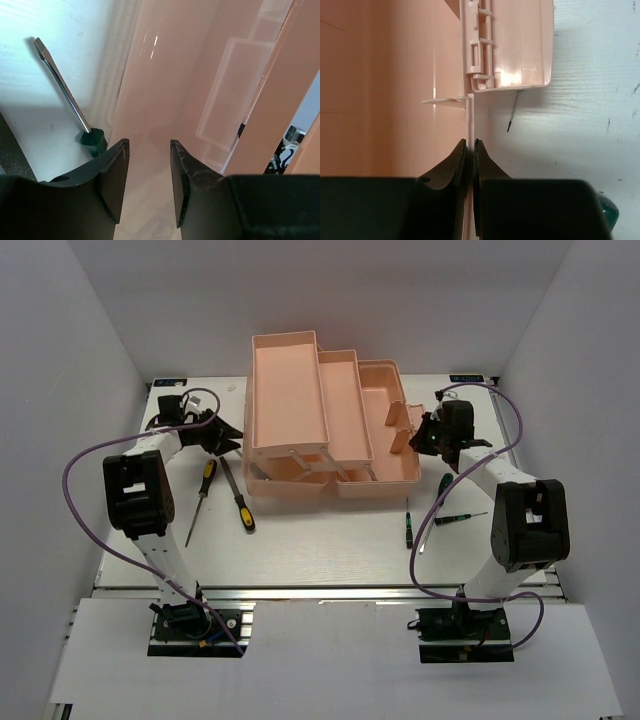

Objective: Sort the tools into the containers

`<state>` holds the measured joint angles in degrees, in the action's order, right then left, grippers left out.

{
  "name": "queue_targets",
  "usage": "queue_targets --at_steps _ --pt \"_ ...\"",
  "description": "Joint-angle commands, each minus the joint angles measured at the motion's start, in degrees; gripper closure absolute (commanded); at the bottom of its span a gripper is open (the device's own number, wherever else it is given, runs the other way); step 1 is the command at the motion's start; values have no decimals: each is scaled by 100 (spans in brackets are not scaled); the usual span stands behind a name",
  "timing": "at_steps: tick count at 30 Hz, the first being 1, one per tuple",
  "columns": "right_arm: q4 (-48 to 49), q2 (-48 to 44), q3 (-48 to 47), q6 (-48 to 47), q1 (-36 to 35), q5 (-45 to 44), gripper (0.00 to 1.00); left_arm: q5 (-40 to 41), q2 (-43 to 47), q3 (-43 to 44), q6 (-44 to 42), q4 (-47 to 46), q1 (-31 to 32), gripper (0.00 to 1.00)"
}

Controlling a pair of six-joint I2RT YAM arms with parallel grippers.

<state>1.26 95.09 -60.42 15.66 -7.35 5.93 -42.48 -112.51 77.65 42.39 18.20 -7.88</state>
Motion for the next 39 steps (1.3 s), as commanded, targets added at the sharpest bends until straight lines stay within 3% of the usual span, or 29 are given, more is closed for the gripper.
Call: queue_targets --at_steps 1,2,3,6,10,12,20,31,35,39 --pt "-380 -26 163 -28 85 197 100 -50 185 154 -169 183 58 51" --pt "-389 -25 136 -150 85 485 98 28 212 163 -266 289 58 51" --pt "-407 -8 84 -247 85 679 81 290 273 207 -327 403 58 51" --pt "-442 -8 -4 -607 85 1356 59 1037 413 426 -617 1307 111 50" --pt "-495 -25 -83 -933 85 1797 44 2189 467 611 -618 2195 269 47" --pt "-556 -25 -119 -1090 85 1955 38 2331 440 690 -574 2302 453 47" --pt "-785 -25 -338 -1337 94 2210 34 3192 -305 1270 -39 2847 1139 44" --pt "-846 -192 -277 -1364 94 2202 34 3685 -860 1832 419 2856 1236 46" --pt "-873 -201 -294 -1346 85 2193 34 3764 -948 1798 568 2769 1245 48" --pt "-873 -166 -330 -1294 94 2210 35 3852 -1001 1640 718 2567 1245 56"
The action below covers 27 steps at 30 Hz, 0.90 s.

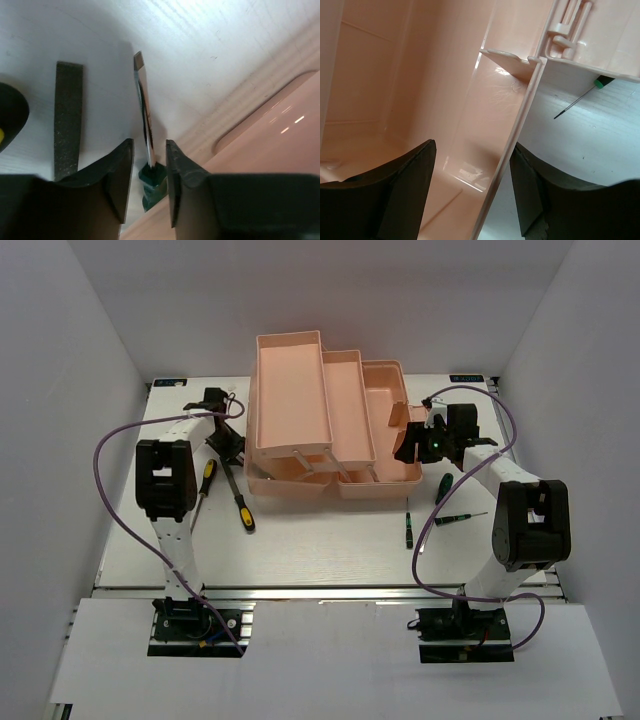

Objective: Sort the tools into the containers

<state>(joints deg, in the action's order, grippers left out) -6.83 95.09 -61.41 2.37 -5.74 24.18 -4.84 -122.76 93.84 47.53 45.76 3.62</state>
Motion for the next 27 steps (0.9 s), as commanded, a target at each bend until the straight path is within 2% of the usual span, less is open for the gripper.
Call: queue_targets --at_steps 1,6,7,11,14,22,27 --pt "-64 -157 -231 53 -77 403 35 123 24 -15 239 -268 95 59" --pt "-47 -157 -266 105 -77 403 35 387 -151 -68 292 -252 201 74" --pt "-38 -166 -267 114 -77 403 34 614 -195 -33 179 -191 288 84" --pt "-20 -175 -258 150 -77 403 34 984 -47 -138 73 -84 350 100" --pt "-20 -192 -240 150 -77 420 34 1317 260 -156 -6 -120 350 100" --pt "-20 -201 -267 176 -68 403 33 2373 885 941 -638 3 350 100" --pt "-20 -210 -249 185 -77 403 30 2795 1298 1057 -885 -84 350 100"
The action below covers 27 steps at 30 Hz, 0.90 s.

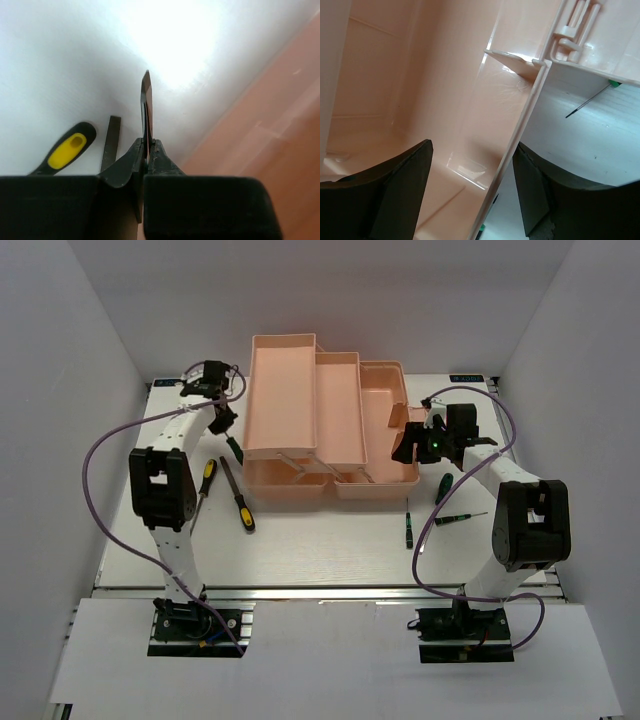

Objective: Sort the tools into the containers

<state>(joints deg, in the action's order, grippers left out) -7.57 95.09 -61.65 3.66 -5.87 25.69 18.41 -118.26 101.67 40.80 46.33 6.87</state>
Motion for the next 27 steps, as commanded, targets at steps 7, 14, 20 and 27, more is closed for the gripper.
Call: queue_targets --at_steps 7,14,20,27 --pt "54 -228 -199 38 -64 270 29 910 2235 -840 -265 -984 103 100" --pt "-7 -263 -260 -49 -55 322 28 770 3405 -1307 -414 -1731 428 100" --pt "-34 -394 -199 -234 -64 410 28 -180 3617 -939 -696 -2277 604 100" --pt "-34 -553 -93 -331 -64 358 27 -234 3221 -332 -1117 -2128 999 100"
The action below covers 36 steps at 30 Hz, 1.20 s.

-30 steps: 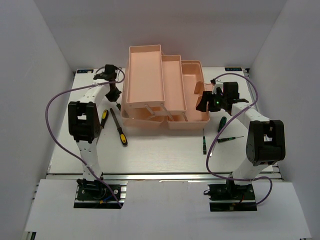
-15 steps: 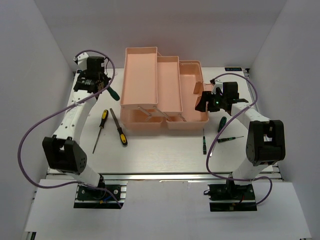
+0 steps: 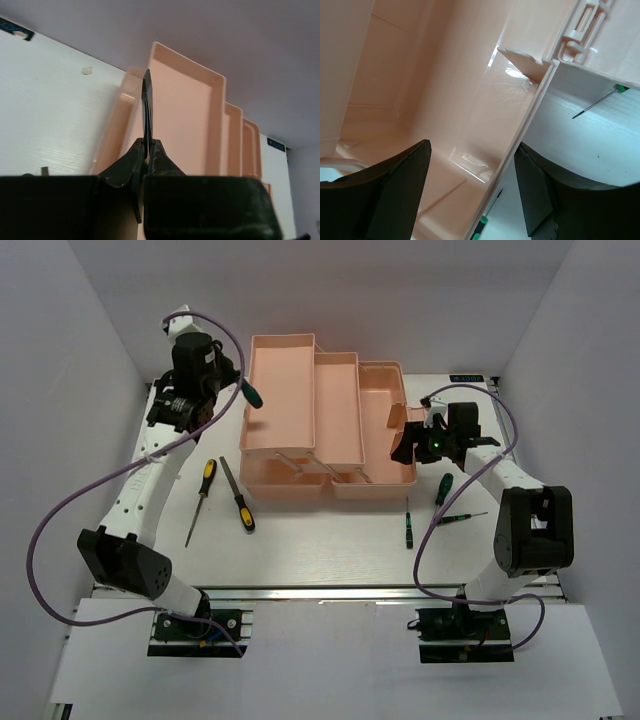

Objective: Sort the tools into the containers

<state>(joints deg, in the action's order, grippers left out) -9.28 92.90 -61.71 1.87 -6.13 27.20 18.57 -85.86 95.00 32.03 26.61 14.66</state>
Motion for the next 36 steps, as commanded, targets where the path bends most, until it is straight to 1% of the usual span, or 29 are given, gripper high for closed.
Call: queue_targets --at_steps 1,4,6,7,8,9,10,11,13,15,16,17,18,20,21,23,24,25,26,27,28,30,31,32,33,34,36 --pt "137 -369 -69 -160 -37 189 28 -196 -44 378 -293 -174 239 100" --pt "128 -439 -43 -161 -37 154 27 -169 -97 615 -504 -183 327 100" --pt "119 -457 -25 -161 -37 136 27 -318 -263 896 -601 -86 345 100" --pt "93 -449 -16 -161 -37 128 27 -414 -360 1010 -610 106 354 100" --pt "75 -448 -42 -282 -37 119 26 -702 -587 1212 -619 221 345 100" --pt "32 -466 -51 -362 -29 110 24 -879 -702 1283 -645 326 345 100" --pt "-47 -492 -60 -519 -37 110 15 -1055 -825 1345 -654 562 345 100" --pt "-109 -510 -78 -608 -29 119 11 -1518 -940 1389 -689 669 345 100" --pt "-328 -580 -113 -993 6 224 10 -1838 -1274 1503 -821 1037 345 100" --pt "-390 -702 -60 -1144 77 338 11 -1848 -1580 1713 -882 1336 345 99" --pt "-417 -747 -25 -1197 155 347 11 -1848 -1678 1793 -909 1599 354 94" --pt "-443 -791 10 -1250 191 312 11 -1848 -1775 1872 -944 1723 345 85" --pt "-461 -861 62 -1259 270 225 11 -1831 -1941 2038 -1031 1899 345 81" --pt "-505 -905 115 -1120 384 129 11 -1848 -2074 2154 -1102 2005 345 71" --pt "-505 -940 185 -1005 445 32 11 -1839 -2136 2198 -1129 2041 354 60" --pt "-540 -976 230 -829 551 -257 11 -1848 -2259 2286 -1146 2059 345 50" --pt "-566 -1019 256 -602 726 -407 11 -1848 -2277 2312 -1129 2050 345 41" --pt "-584 -1046 317 -513 814 -548 11 -1857 -2285 2321 -1129 1989 345 36" --pt "-601 -1072 353 -425 841 -880 11 -1848 -2268 2339 -1112 1945 354 33" --pt "-662 -1142 405 -241 885 -1257 12 -2022 -2233 2356 -1068 1866 345 28" --pt "-698 -1143 440 -144 894 -1261 13 -2015 -2233 2356 -1067 1830 345 28" --pt "-786 -1178 511 102 938 -1734 16 -1980 -2119 2409 -1059 1786 345 27" --pt "-856 -1169 555 295 947 -1866 20 -1945 -2058 2409 -1059 1708 345 27" --pt "-891 -1169 642 357 938 -2015 22 -1936 -1866 2357 -1059 1655 345 25" --pt "-892 -1160 704 410 947 -2069 26 -1744 -1742 2287 -1059 1498 354 24" --pt "-857 -1143 757 524 947 -2113 28 -1664 -1593 2182 -1059 1400 345 19" --pt "-769 -1029 906 674 947 -2271 33 -1479 -1005 1568 -1024 954 336 11"
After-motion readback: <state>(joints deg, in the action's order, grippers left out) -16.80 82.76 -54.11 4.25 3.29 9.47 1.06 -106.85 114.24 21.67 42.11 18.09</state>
